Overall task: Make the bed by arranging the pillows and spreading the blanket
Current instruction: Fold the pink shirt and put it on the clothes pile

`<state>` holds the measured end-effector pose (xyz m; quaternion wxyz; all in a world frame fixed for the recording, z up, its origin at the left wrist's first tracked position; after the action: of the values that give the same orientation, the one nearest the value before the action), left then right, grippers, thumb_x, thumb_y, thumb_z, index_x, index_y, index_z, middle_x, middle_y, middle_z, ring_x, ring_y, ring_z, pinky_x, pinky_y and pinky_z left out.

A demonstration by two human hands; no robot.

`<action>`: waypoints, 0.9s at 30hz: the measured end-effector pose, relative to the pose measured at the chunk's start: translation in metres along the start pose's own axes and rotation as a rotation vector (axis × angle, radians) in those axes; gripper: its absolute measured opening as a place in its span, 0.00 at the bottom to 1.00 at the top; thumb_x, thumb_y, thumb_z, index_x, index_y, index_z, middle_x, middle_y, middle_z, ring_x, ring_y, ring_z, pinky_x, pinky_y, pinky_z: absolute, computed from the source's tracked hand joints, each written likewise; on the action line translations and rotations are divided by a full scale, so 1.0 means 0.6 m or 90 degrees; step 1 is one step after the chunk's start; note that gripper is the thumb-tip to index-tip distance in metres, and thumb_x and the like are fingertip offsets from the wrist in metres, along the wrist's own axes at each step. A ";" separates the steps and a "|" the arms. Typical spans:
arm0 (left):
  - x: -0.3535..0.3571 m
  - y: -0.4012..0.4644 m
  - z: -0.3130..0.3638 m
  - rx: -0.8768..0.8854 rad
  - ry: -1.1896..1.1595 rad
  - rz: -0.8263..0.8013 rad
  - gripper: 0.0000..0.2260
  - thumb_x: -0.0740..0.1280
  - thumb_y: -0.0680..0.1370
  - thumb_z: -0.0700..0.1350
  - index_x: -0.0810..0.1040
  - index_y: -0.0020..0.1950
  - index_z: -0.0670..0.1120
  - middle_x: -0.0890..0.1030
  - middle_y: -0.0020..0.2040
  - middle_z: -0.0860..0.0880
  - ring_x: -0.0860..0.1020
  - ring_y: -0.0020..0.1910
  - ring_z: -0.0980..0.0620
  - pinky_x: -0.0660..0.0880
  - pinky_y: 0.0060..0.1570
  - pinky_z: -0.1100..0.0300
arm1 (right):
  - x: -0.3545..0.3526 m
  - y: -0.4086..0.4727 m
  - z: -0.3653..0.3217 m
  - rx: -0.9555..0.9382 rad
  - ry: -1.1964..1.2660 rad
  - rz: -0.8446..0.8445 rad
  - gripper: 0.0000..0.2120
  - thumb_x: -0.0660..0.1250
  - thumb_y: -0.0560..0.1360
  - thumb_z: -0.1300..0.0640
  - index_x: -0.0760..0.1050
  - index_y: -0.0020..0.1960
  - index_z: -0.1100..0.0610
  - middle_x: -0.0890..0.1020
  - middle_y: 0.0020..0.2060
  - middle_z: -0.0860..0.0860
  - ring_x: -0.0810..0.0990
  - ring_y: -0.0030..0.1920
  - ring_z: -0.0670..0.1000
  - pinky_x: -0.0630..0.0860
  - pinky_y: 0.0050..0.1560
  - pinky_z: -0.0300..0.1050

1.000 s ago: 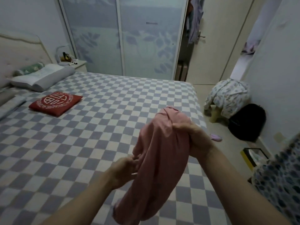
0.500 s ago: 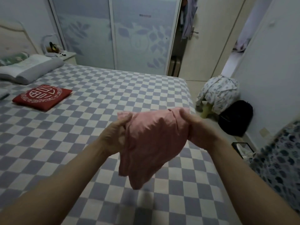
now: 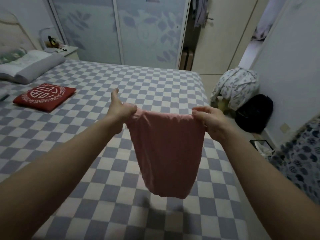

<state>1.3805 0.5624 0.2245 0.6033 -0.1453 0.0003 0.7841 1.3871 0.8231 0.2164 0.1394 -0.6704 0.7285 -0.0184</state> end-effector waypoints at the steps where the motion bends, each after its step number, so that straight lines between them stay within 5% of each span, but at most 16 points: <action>1: 0.009 0.007 -0.003 -0.024 -0.026 -0.025 0.26 0.60 0.76 0.31 0.63 0.70 0.50 0.73 0.52 0.44 0.77 0.38 0.51 0.77 0.37 0.60 | 0.004 0.002 -0.001 -0.003 -0.019 -0.049 0.07 0.67 0.73 0.65 0.78 0.48 0.56 0.80 0.41 0.52 0.77 0.44 0.49 0.76 0.48 0.43; 4: 0.030 0.017 -0.002 -0.040 -0.064 -0.099 0.18 0.53 0.75 0.26 0.78 0.48 0.42 0.77 0.41 0.43 0.75 0.24 0.55 0.70 0.22 0.65 | 0.006 0.012 -0.005 -0.043 -0.162 -0.085 0.17 0.65 0.71 0.74 0.78 0.55 0.60 0.79 0.45 0.52 0.77 0.54 0.52 0.75 0.59 0.47; 6: 0.044 0.025 0.009 0.027 0.008 -0.132 0.11 0.61 0.76 0.31 0.78 0.54 0.40 0.77 0.44 0.45 0.76 0.33 0.54 0.70 0.28 0.65 | -0.001 0.022 -0.013 -0.118 -0.252 -0.014 0.19 0.62 0.71 0.74 0.77 0.60 0.62 0.80 0.48 0.53 0.77 0.55 0.52 0.75 0.59 0.47; 9: 0.069 0.023 0.027 0.190 0.193 -0.197 0.25 0.72 0.72 0.40 0.70 0.67 0.40 0.73 0.55 0.47 0.74 0.53 0.51 0.74 0.47 0.63 | -0.014 0.020 -0.021 -0.264 -0.353 0.093 0.15 0.62 0.74 0.69 0.77 0.60 0.63 0.81 0.55 0.58 0.78 0.58 0.54 0.73 0.61 0.42; 11: 0.079 0.017 0.020 0.317 0.356 -0.161 0.20 0.72 0.70 0.38 0.74 0.61 0.37 0.75 0.54 0.42 0.74 0.53 0.47 0.74 0.52 0.56 | -0.021 0.008 -0.010 -0.346 -0.437 0.114 0.15 0.62 0.74 0.70 0.78 0.58 0.63 0.81 0.53 0.60 0.78 0.53 0.54 0.69 0.53 0.31; 13: 0.086 0.002 -0.016 0.394 0.491 -0.127 0.11 0.68 0.70 0.36 0.79 0.52 0.37 0.77 0.48 0.38 0.75 0.47 0.43 0.73 0.44 0.51 | -0.024 -0.006 0.027 -0.364 -0.526 0.080 0.15 0.63 0.73 0.69 0.79 0.57 0.62 0.81 0.50 0.61 0.77 0.50 0.56 0.67 0.46 0.35; 17: 0.094 -0.057 -0.151 0.423 0.690 -0.181 0.07 0.66 0.75 0.44 0.82 0.48 0.44 0.80 0.46 0.41 0.78 0.42 0.43 0.72 0.39 0.55 | -0.018 -0.037 0.169 -0.278 -0.673 -0.047 0.09 0.64 0.75 0.61 0.80 0.53 0.57 0.80 0.47 0.59 0.76 0.49 0.59 0.66 0.44 0.45; 22: 0.115 -0.141 -0.338 0.274 0.897 -0.438 0.21 0.54 0.77 0.57 0.69 0.69 0.54 0.76 0.60 0.45 0.74 0.58 0.45 0.68 0.55 0.56 | 0.009 -0.118 0.355 -0.138 -0.815 -0.257 0.08 0.66 0.74 0.52 0.80 0.51 0.53 0.79 0.47 0.55 0.77 0.50 0.57 0.71 0.48 0.47; 25: 0.120 -0.156 -0.413 0.204 0.946 -0.481 0.20 0.55 0.79 0.56 0.64 0.71 0.57 0.73 0.59 0.47 0.70 0.58 0.47 0.65 0.58 0.54 | 0.019 -0.142 0.431 -0.152 -0.830 -0.221 0.06 0.76 0.63 0.52 0.80 0.37 0.50 0.77 0.36 0.50 0.79 0.39 0.53 0.75 0.43 0.51; 27: 0.123 -0.138 -0.443 0.187 0.955 -0.444 0.16 0.55 0.78 0.55 0.73 0.64 0.55 0.72 0.60 0.48 0.68 0.60 0.48 0.62 0.61 0.53 | 0.023 -0.132 0.457 -0.091 -0.799 -0.217 0.07 0.71 0.70 0.50 0.80 0.43 0.53 0.77 0.43 0.51 0.76 0.47 0.54 0.70 0.56 0.54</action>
<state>1.5028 0.6080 -0.0326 0.6637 -0.5397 0.4588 0.2401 1.5257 0.8454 -0.0324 0.4885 -0.6673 0.3918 0.4032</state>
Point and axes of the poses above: each hand's wrist, its own y-axis towards the middle knuckle, its own x-axis out of the palm, z = x × y, the point moved 4 cm from there along y, towards the middle knuckle
